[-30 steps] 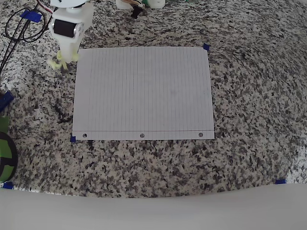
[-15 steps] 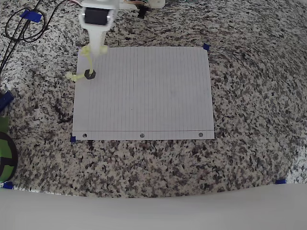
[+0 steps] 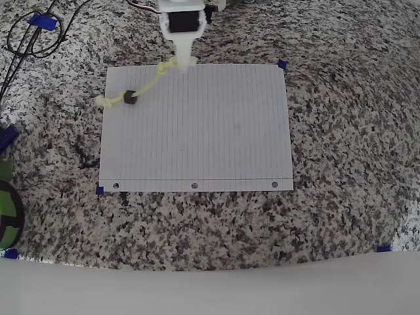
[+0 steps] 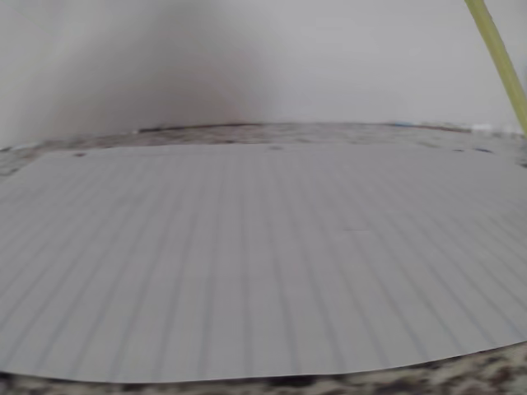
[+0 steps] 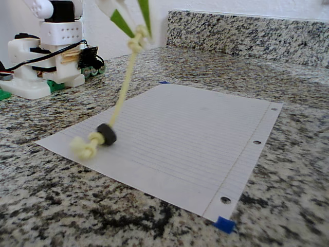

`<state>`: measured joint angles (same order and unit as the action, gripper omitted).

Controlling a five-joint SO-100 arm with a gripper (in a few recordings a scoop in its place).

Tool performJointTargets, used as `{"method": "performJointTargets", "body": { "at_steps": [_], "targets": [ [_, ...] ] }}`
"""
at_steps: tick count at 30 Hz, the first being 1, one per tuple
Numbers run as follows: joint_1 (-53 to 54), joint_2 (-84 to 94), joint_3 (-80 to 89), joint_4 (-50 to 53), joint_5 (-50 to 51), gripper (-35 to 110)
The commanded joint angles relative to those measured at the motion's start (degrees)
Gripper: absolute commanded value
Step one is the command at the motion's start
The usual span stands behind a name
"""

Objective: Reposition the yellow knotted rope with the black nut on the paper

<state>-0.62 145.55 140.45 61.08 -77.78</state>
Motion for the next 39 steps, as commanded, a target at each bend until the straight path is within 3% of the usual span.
{"method": "performJointTargets", "body": {
  "at_steps": [1, 14, 20, 28, 39],
  "targets": [
    [-4.31, 2.99, 2.29, -2.72, -0.62, 0],
    [-13.36, 8.79, 11.78, -10.2, -0.26, 1],
    [-14.06, 12.22, 15.73, -10.55, -0.44, 74],
    [-12.39, 14.77, 16.52, -8.88, -0.18, 75],
    [3.6, 2.81, 13.27, -10.37, 1.05, 72]
  ]
}}
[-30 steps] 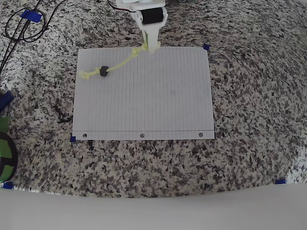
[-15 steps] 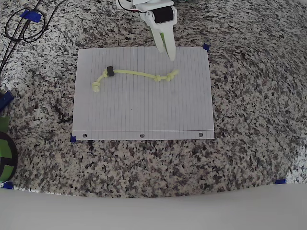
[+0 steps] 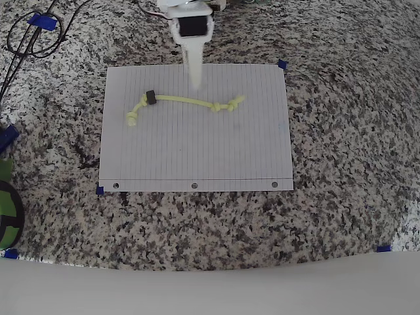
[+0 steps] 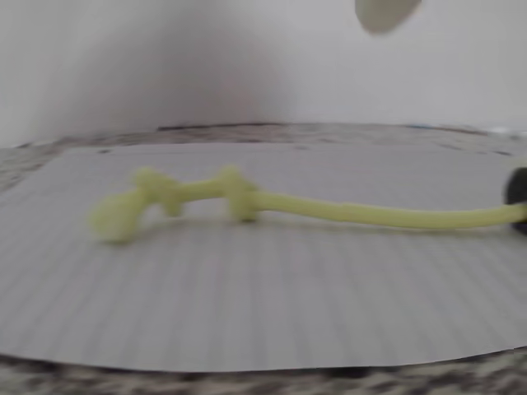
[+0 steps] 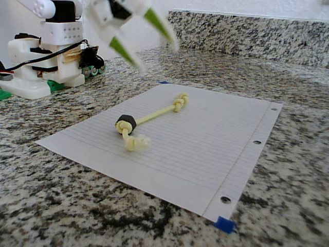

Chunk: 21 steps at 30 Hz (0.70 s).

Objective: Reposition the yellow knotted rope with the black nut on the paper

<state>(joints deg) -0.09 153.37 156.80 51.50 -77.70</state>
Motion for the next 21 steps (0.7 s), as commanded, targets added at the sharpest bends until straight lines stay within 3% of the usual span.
{"method": "performJointTargets", "body": {
  "at_steps": [1, 9, 21],
  "targets": [
    [4.22, -7.82, -4.13, -0.44, 1.76, 72],
    [12.3, -26.28, -16.0, 3.34, 10.9, 72],
    [19.42, -39.81, -28.21, 2.72, 38.23, 72]
  ]
}}
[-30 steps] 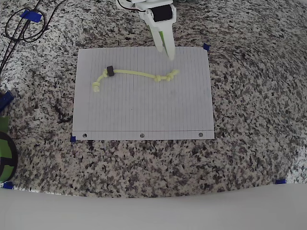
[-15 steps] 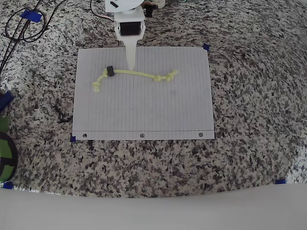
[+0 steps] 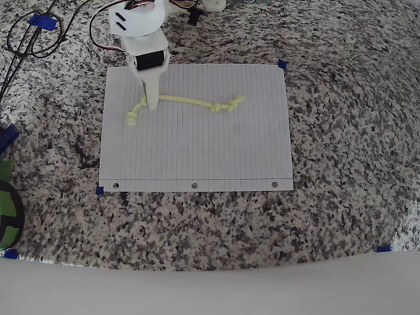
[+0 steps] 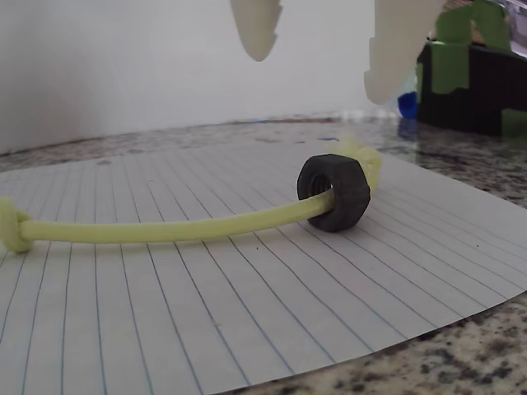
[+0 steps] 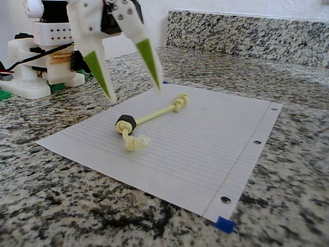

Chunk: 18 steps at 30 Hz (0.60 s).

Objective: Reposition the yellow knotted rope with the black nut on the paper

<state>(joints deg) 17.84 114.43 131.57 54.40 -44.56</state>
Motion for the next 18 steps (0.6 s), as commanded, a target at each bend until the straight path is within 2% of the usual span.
{"method": "performJointTargets", "body": {
  "at_steps": [1, 5, 8, 18],
  "targets": [
    [1.93, -1.49, -3.25, -0.44, 7.38, 72],
    [3.16, -4.48, -4.66, -1.49, 13.89, 72],
    [3.52, -7.21, -6.06, -3.43, 16.96, 64],
    [4.13, -16.35, -10.81, -7.91, 24.79, 55]
  ]
}}
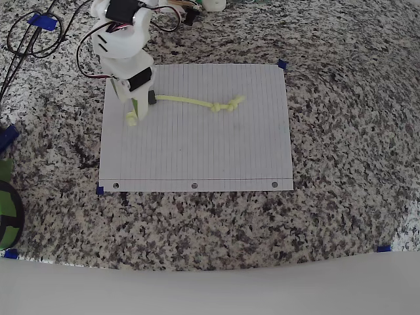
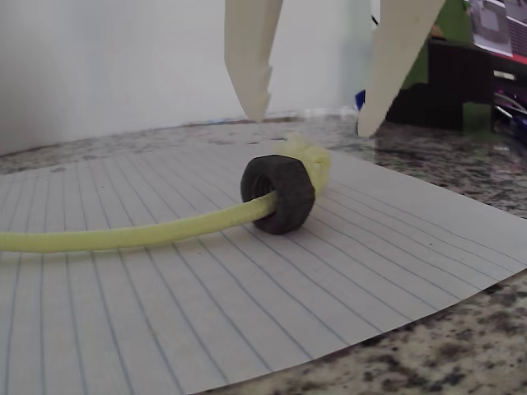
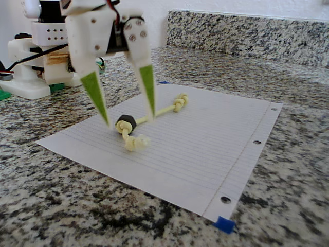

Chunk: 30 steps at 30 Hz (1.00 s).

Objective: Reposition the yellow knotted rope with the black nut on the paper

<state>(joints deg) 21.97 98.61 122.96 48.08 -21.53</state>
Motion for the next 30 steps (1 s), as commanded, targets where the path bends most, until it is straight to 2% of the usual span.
{"method": "performJointTargets", "body": {
  "at_steps": [1, 8, 17, 25, 30],
  "targets": [
    [0.0, -1.05, -2.2, -2.2, 2.46, 54],
    [0.0, -3.52, -2.37, -5.8, 2.72, 44],
    [0.0, -5.54, -2.29, -5.45, 2.72, 43],
    [0.18, -5.62, -2.29, -5.45, 2.46, 21],
    [0.35, -5.62, -2.29, -5.36, 2.37, 17]
  ]
}}
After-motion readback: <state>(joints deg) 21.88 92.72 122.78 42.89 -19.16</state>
